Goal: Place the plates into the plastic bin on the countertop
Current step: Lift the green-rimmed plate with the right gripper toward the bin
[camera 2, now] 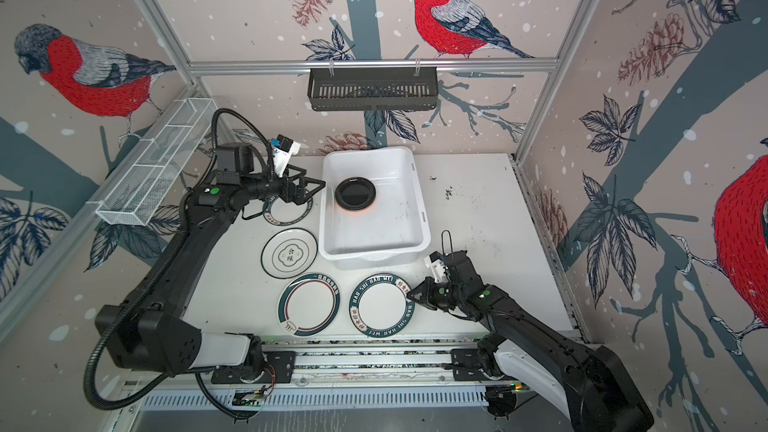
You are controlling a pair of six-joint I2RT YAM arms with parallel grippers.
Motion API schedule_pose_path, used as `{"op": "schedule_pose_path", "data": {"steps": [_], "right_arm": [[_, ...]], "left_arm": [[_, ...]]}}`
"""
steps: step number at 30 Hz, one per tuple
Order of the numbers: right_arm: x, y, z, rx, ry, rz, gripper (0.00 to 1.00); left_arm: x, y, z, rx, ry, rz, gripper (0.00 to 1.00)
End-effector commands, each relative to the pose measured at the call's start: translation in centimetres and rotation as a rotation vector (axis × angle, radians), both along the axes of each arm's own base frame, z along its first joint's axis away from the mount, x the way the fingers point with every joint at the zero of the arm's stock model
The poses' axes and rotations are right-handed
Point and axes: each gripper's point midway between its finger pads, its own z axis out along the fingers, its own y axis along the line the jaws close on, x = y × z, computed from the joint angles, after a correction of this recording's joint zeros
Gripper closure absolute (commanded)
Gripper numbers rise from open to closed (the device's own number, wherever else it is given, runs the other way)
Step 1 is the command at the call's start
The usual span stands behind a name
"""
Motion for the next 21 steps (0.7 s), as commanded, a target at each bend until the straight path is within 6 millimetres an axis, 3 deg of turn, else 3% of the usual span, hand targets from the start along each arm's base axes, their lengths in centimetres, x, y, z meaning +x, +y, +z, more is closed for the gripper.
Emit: {"op": "schedule_pose_path", "data": {"steps": [1,14,21], "right_arm": [[-1.0,0.4,0.9,0.027,0.003,0.071,0.98],[-3.4,1.0,3.8,0.040,-0.022,0.249,0.98],[-3.8,1.8,6.0,0.069,-0.048,0.309,0.98]], "left_arm": [[0.1,0.0,0.5,0.008,-0.024,-0.007,0.02],[0.4,0.7,1.0,0.043,-0.044,0.028,0.02],[0.8,1.5,1.7,0.034,-0.049,0.046,0.02]]}}
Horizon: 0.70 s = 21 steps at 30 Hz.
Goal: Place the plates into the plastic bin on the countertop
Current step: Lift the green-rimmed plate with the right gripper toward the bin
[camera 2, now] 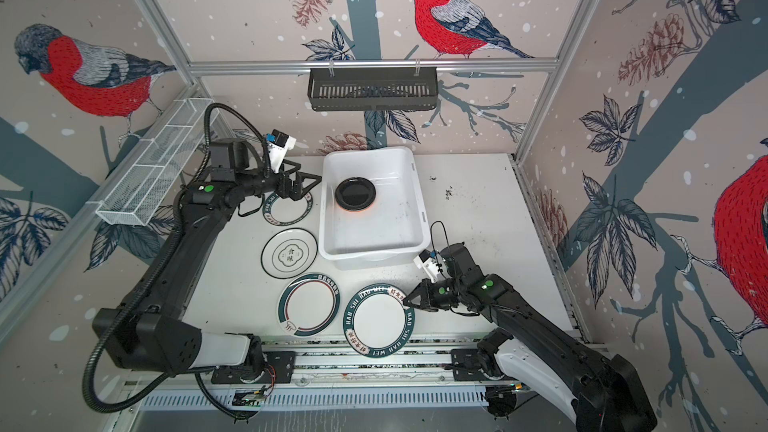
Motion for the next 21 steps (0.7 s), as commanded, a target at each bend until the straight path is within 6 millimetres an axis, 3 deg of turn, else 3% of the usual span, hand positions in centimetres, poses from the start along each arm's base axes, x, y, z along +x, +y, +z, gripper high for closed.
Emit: {"op": "schedule_pose_path", "data": {"steps": [1,6,12,16,21], "right_arm": [[-0.7,0.8,1.8,0.047,-0.014,0.070,0.98],[0.2,2.5,5.4,0.110,-0.078,0.105,0.97],[2.6,4.7,8.4,0.155,-0.114,0.132,0.97],[5.4,6.6,10.5,0.183,-0.156,0.160,0.97],[10.7,7.9,11.8,0.191,-0.196,0.146,0.98]], "left_arm": [[0.0,0.5,0.5,-0.003,-0.008,0.004,0.02],[0.2,1.8,1.5,-0.045,-0.010,0.018,0.02],[0.3,2.7,1.7,-0.034,-0.026,0.044,0.02],[-0.1,2.5,1.9,-0.033,-0.039,0.024,0.02],[-0.7,2.4,2.0,-0.036,-0.053,0.016,0.02]]}}
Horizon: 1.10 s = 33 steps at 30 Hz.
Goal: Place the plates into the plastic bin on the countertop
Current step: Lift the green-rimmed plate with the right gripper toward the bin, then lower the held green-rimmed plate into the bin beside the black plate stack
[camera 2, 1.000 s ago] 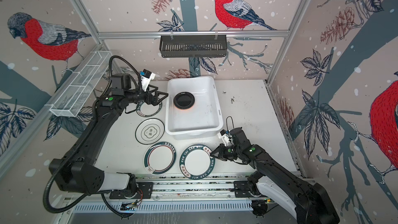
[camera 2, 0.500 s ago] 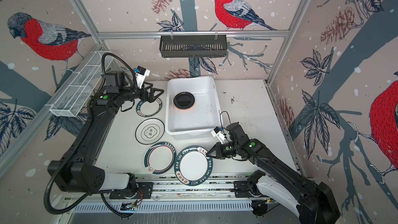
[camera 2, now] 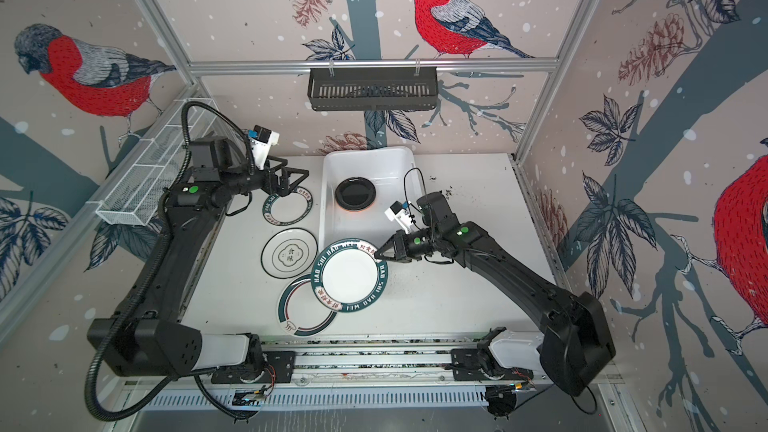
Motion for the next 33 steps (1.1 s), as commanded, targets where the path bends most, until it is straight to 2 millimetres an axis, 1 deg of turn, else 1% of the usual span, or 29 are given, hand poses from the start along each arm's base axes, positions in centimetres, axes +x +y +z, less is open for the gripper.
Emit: {"op": "schedule_pose_path", "data": {"steps": [1,9,10,13,17,21,25,28,33], "right_arm": [[2.8,0.6,1.4,0.047,-0.066,0.027,0.98],[12.6,-0.7,1.1,-0.048,-0.113,-0.081,0.98],[13.8,-0.7,0.9,-0.074,-0.125,-0.098,0.98],[16.6,-0.7,-0.2,-0.140,-0.135,-0.135,0.97],[18.2,-0.3,-2.4,-0.211,-0.121,-0.130,0.98],[19.5,-1.1,-4.9,-0.336,-0.136,-0.156,0.98],[20.5,-1.5,-6.3,-0.397,-0.146,-0.171,0.98],[20.9,-1.6,-7.5,-0.431,-0.141,-0.171,0.98],[20.6,-1.0,-9.1,-0.493,-0.141,-0.110,0.98]], "left_arm": [[-0.7,-0.3,0.5,-0.007,-0.029,-0.034,0.02],[-1.2,-0.9,1.7,-0.041,-0.044,-0.062,0.02],[-1.3,-0.8,1.8,-0.040,-0.047,-0.061,0.02],[-1.3,-0.6,1.8,-0.025,-0.054,-0.048,0.02],[-1.4,-0.4,1.7,-0.007,-0.056,-0.035,0.02],[-1.4,-0.1,1.3,0.000,-0.046,-0.018,0.02],[-1.4,0.1,0.6,0.017,-0.031,-0.011,0.02],[-1.3,0.1,0.8,0.014,-0.035,-0.007,0.02],[-1.6,-0.1,0.9,0.012,-0.031,-0.030,0.02]]}}
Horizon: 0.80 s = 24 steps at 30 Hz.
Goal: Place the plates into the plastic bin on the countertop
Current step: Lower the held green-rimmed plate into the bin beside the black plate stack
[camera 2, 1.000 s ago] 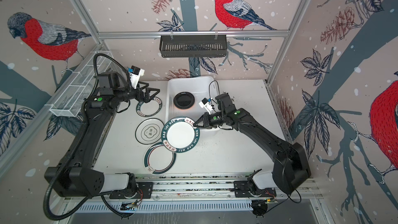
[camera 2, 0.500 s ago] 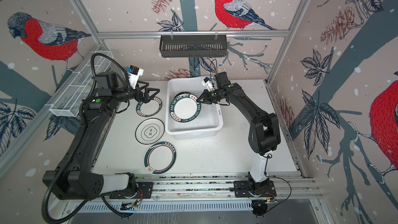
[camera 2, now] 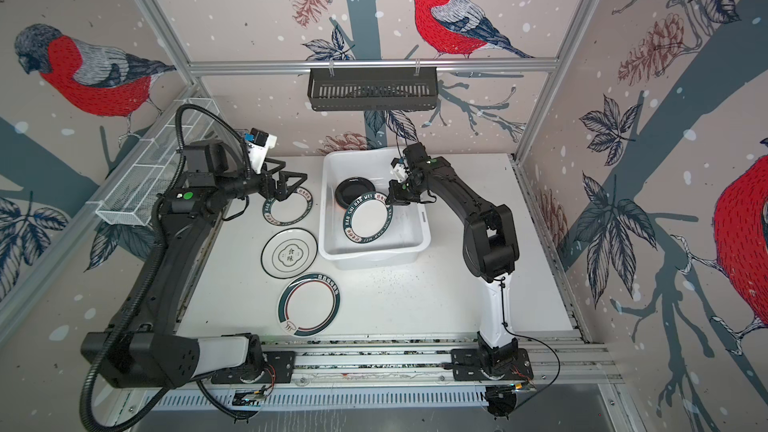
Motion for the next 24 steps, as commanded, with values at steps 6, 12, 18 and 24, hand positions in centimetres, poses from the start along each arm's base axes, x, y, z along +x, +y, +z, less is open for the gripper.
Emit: {"op": "schedule_pose_path", "data": {"steps": [6,12,18,24], "right_arm": [[-1.1,0.4,-2.3,-0.073,0.044,0.085,0.97],[-1.5,0.3,-3.8,-0.089,0.081,0.099,0.97],[-1.6,0.3,-5.0,-0.119,0.102,0.102,0.95],[-1.8,0.1,-6.4,-0.152,0.118,0.104,0.94]], "left_arm": [[0.0,-0.1,0.0,0.013,-0.011,-0.021,0.02],[0.1,-0.1,-0.1,0.013,-0.009,-0.023,0.02],[0.2,-0.1,0.2,0.012,-0.015,-0.025,0.02],[0.3,0.0,0.1,0.020,-0.012,-0.022,0.02]]}}
